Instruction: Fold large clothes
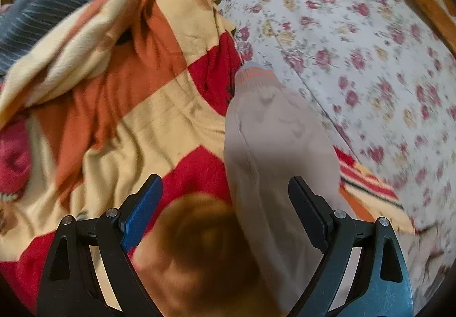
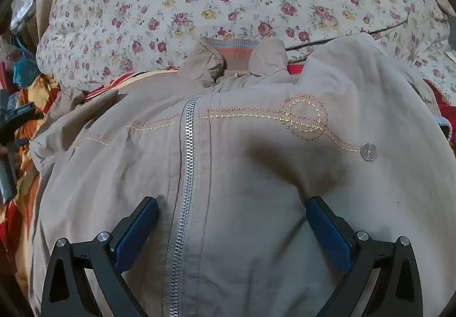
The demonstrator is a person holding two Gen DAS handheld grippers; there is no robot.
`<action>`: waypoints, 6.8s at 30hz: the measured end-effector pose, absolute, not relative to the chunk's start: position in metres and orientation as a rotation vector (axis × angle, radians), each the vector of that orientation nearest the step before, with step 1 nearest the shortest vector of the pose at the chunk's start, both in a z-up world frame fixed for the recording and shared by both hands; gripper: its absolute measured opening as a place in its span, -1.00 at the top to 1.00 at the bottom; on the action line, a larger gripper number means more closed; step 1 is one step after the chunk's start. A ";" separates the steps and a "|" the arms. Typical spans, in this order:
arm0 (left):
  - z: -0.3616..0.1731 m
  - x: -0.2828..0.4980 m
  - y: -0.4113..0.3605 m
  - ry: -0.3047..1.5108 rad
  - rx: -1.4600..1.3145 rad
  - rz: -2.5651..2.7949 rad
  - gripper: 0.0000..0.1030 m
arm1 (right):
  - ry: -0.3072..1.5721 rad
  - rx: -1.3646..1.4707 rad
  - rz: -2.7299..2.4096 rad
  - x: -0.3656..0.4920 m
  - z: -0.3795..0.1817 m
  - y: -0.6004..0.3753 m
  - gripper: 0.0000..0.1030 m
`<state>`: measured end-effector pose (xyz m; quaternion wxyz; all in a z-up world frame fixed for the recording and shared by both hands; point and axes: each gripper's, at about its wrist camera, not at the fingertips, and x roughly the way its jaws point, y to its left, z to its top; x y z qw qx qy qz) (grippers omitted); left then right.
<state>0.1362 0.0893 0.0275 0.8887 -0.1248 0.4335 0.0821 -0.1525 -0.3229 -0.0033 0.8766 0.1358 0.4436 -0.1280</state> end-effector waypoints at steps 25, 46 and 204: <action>0.131 0.124 0.102 0.724 -0.321 0.004 0.84 | 0.953 0.272 -0.270 -0.152 -0.002 -0.322 -1.00; 0.034 0.179 0.107 0.903 -0.429 0.047 0.96 | 0.918 0.285 -0.256 -0.158 -0.004 -0.322 -1.00; 0.031 -0.039 -0.097 0.936 -0.005 -0.329 -0.23 | 0.339 0.706 -0.346 -0.286 0.209 -0.581 0.72</action>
